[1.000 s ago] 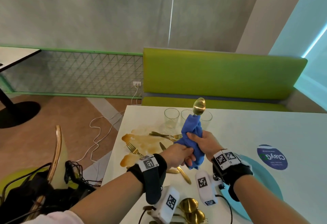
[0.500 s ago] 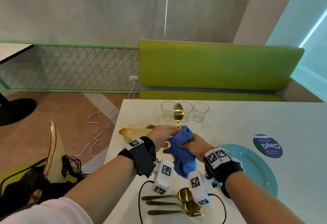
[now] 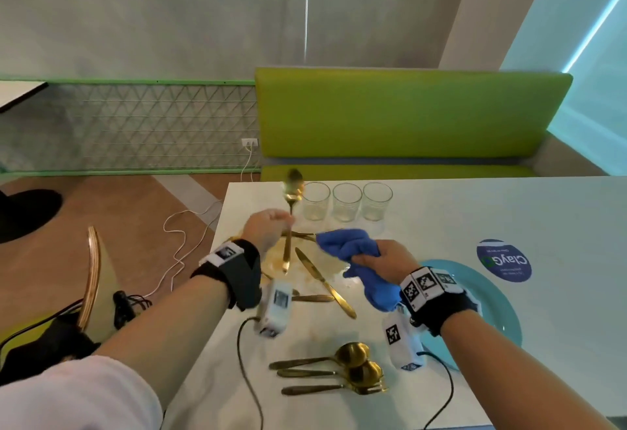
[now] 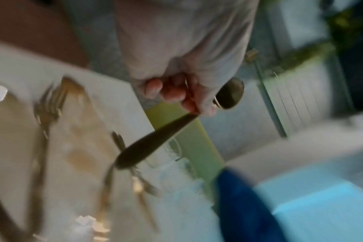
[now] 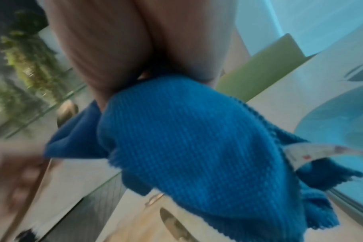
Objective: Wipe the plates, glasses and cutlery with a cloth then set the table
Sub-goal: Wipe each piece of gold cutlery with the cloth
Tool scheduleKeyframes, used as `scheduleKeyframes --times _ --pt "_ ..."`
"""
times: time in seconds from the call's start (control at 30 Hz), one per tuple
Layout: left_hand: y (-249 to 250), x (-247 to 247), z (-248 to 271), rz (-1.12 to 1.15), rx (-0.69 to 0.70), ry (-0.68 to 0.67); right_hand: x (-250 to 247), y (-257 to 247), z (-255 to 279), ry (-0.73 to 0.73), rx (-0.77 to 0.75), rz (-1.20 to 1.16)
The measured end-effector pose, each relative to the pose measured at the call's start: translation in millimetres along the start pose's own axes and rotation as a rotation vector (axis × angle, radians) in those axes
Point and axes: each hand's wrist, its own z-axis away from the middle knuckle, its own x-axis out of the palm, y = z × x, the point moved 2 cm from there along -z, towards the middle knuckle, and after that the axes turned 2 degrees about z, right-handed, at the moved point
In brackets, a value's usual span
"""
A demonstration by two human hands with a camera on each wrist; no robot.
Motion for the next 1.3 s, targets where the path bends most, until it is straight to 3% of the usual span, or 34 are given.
scheduleKeyframes --times 0.1,0.2,0.33,0.6,0.7,0.77,0.87,0.93,1.07,1.3 --pt "-38 21 18 -0.507 0.061 -0.314 -17 1 -2 0.066 0.045 -0.043" --pt "-87 50 39 -0.733 0.059 -0.5 -27 2 -6 0.083 0.06 -0.031" --pt "-129 73 57 -0.819 0.061 -0.574 -27 5 -8 0.08 0.058 -0.062" --pt "-144 87 56 -0.945 0.084 -0.572 -18 7 -7 0.034 0.007 -0.139" --pt "-131 81 42 -0.902 0.079 -0.507 -21 6 -13 0.013 0.045 -0.054" --pt "-124 70 19 -0.859 0.038 -0.362 -24 7 -20 0.018 0.066 -0.051" --pt "-116 41 -22 -0.816 -0.129 -0.088 -27 12 -31 0.051 0.097 -0.168" --pt "-117 23 -42 -0.83 -0.261 0.004 -30 19 -38 0.09 0.153 -0.297" --pt "-129 6 -68 -0.812 -0.434 0.058 -36 31 -48 0.099 0.207 -0.434" --pt "-126 12 -82 -0.768 -0.525 0.061 -37 45 -68 0.079 0.284 -0.487"
